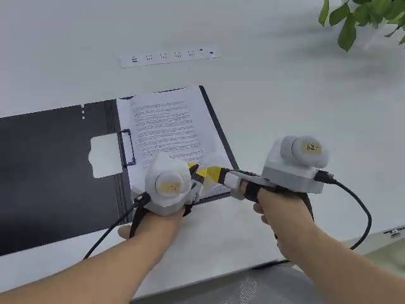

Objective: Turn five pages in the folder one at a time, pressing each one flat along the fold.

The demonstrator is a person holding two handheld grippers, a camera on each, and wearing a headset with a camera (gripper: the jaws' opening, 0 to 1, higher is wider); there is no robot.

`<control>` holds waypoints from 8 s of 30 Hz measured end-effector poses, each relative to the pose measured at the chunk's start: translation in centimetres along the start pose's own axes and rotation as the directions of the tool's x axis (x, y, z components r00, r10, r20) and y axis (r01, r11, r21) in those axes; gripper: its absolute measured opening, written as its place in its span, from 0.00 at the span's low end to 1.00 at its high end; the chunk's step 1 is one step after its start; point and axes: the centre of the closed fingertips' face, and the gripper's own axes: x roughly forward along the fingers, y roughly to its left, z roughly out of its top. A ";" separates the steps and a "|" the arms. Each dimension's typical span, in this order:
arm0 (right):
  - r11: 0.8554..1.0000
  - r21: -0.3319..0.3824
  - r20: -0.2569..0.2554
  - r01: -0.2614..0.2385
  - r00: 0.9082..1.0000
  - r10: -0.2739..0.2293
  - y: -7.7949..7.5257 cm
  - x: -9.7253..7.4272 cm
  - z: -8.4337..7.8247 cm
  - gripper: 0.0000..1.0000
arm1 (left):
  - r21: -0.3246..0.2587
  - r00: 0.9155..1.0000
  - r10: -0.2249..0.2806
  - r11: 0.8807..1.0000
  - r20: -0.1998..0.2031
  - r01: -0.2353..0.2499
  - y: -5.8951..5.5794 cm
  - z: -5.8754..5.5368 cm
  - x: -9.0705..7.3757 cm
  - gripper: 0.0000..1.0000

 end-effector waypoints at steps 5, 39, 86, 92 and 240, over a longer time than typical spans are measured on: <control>1.000 0.005 -0.006 0.029 1.000 -0.029 -0.7 0.4 -0.1 0.11 | 0.001 1.000 -0.002 1.000 0.000 0.002 0.0 0.1 0.0 0.06; 0.997 0.062 0.097 -0.049 0.994 0.043 1.5 -2.0 2.4 0.00 | -0.094 1.000 0.001 0.996 -0.031 -0.004 0.7 0.7 -2.5 0.13; 0.898 -0.231 -0.010 -0.376 0.923 0.384 24.6 0.1 -1.0 0.00 | -0.074 0.975 0.209 0.976 0.072 -0.204 10.2 3.4 -28.0 0.29; 0.892 -0.245 -0.079 -0.380 0.925 0.372 25.6 2.0 -3.7 0.00 | -0.084 0.969 0.244 0.967 0.048 -0.239 11.5 1.9 -29.9 0.30; 0.761 0.591 0.036 -0.269 0.951 0.308 13.7 25.8 10.2 0.00 | 0.005 0.966 0.234 0.972 -0.110 -0.234 16.9 -8.6 -20.2 0.22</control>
